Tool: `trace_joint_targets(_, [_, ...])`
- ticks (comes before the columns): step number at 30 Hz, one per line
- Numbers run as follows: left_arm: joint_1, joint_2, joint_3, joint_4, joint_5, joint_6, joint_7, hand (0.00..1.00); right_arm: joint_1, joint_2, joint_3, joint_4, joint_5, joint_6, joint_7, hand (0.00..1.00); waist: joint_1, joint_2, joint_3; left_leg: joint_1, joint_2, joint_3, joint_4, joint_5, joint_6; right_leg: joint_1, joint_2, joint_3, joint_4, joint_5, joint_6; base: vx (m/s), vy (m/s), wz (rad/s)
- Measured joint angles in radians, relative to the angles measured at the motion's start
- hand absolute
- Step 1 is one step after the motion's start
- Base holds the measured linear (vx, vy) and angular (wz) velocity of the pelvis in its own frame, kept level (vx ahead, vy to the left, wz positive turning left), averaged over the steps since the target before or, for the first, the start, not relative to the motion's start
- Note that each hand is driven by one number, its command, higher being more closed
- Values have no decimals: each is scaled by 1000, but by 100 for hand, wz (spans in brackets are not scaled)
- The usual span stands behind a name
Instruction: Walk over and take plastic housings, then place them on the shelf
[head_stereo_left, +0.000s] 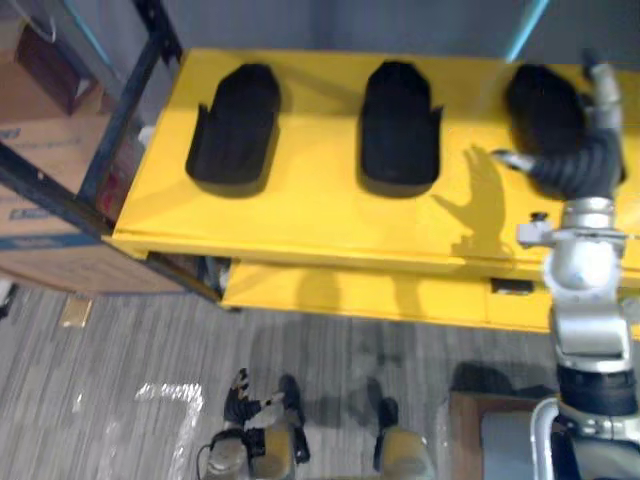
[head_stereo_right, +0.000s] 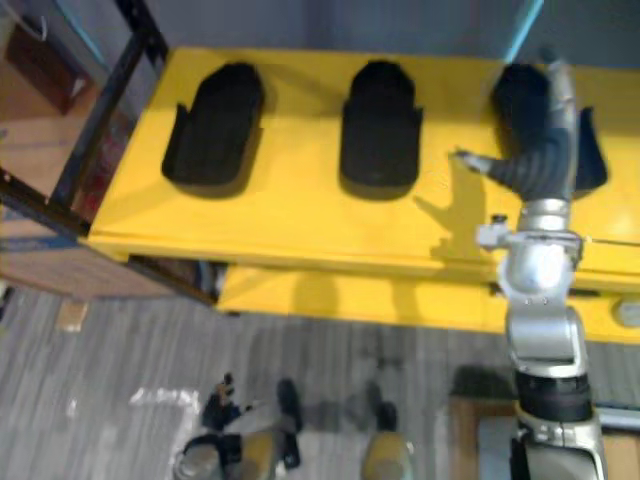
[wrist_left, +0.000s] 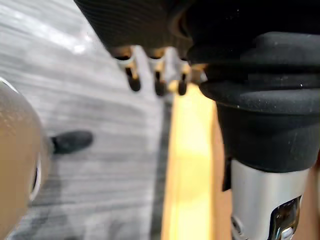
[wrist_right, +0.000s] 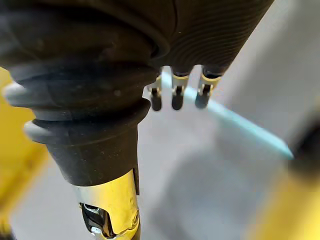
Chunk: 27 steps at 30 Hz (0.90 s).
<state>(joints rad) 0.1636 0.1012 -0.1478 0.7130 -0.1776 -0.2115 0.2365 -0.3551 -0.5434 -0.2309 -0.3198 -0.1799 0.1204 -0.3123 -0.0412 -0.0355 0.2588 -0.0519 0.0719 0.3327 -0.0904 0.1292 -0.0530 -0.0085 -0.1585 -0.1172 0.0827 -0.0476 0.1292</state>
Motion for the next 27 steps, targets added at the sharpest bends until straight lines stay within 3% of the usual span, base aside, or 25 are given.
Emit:
trace_joint_targets(3, [-2, 0, 28, 57, 0, 3, -3, 0, 87, 30, -96, -30, 1, -30, -55, 0, -25, -27, -59, 25, 24, 22, 0, -8, -12, 10, 19, 30, -9, 3, -5, 50, -44, -34])
trace_joint_targets(5, [-4, -4, 41, 84, 0, 7, -5, 0, 150, 51, -160, -41, 10, -41, -82, 0, -34, -32, -81, 41, 37, 42, 0, -11, -19, 11, 31, 49, -10, 7, -11, 2, -52, -38])
trace_joint_targets(6, [-4, -13, 69, 104, 0, 19, -5, 0, 230, 85, -227, -42, 41, -56, -88, 0, -53, -34, -97, 53, 47, 58, -1, -11, -25, 11, 41, 66, -12, 11, -18, -39, -36, -42])
trace_joint_targets(9, [5, -33, 138, 144, -4, 30, -5, 0, 407, 182, -290, -27, 175, -75, -62, 0, -101, -24, -117, 73, 61, 90, -1, -16, -39, 7, 55, 94, -18, 10, -27, -69, -24, -37])
trace_joint_targets(13, [26, -36, 205, 173, -20, 41, -5, 0, 602, 332, -295, 145, 208, -80, -35, 0, -141, -21, -140, 93, 76, 122, -1, -19, -53, 5, 69, 127, -21, 7, -27, -67, -21, -31])
trace_joint_targets(15, [35, -36, 220, 174, -21, 42, -4, 0, 646, 391, -298, 227, 238, -88, -37, 0, -140, -17, -144, 102, 78, 144, -1, -20, -52, 7, 71, 136, -24, 7, -27, -33, -5, -23])
trace_joint_targets(22, [76, -53, 255, 174, -18, 67, -2, 0, 713, 513, -236, 368, 283, -234, -79, 0, -135, -11, -167, 103, 65, 171, -1, -27, -41, 10, 62, 146, -36, 7, -27, -9, 2, -5])
trace_joint_targets(27, [91, -62, 258, 172, -11, 80, -4, 0, 750, 578, -167, 424, 281, -248, -81, 0, -123, -7, -178, 104, 50, 195, -1, -36, -27, 11, 45, 146, -42, 7, -29, 27, 18, -2])
